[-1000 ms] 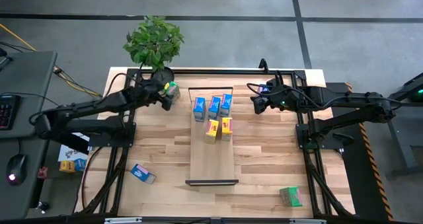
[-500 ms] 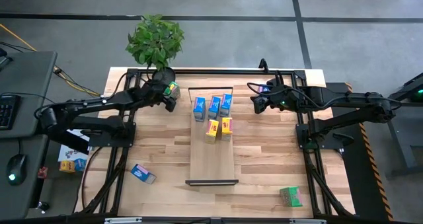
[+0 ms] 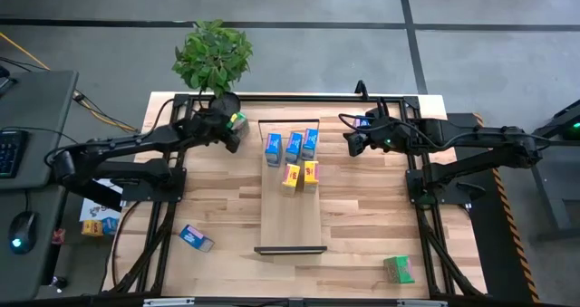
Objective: Stack cereal on shelf
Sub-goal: Put the top green cereal box on the shelf
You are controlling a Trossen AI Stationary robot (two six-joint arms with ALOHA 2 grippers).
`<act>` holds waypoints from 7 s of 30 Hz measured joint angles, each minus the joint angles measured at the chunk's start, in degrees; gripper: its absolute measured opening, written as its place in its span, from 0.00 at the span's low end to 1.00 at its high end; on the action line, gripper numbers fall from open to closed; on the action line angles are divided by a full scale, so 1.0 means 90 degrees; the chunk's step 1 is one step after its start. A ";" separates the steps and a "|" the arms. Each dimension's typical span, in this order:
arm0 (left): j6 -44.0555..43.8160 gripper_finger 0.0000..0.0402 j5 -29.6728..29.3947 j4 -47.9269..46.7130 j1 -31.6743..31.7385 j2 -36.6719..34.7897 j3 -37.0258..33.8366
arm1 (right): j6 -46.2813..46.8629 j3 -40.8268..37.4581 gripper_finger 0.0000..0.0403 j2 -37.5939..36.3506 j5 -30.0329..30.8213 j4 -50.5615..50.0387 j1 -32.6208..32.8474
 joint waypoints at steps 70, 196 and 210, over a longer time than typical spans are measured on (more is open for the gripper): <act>0.3384 0.37 0.2760 -0.2008 -0.4354 0.2769 0.3756 | -0.0965 0.0000 0.69 0.0000 -0.0351 -0.0063 0.0001; -0.1281 0.00 -0.0325 -0.1158 -0.4375 -0.2256 0.1018 | -0.0833 0.0402 0.58 0.2348 -0.2543 0.5721 0.2347; -0.1380 0.00 -0.0179 -0.0984 -0.4362 -0.2600 0.0418 | -0.1044 0.3771 0.26 0.5116 -0.1159 0.1648 0.2911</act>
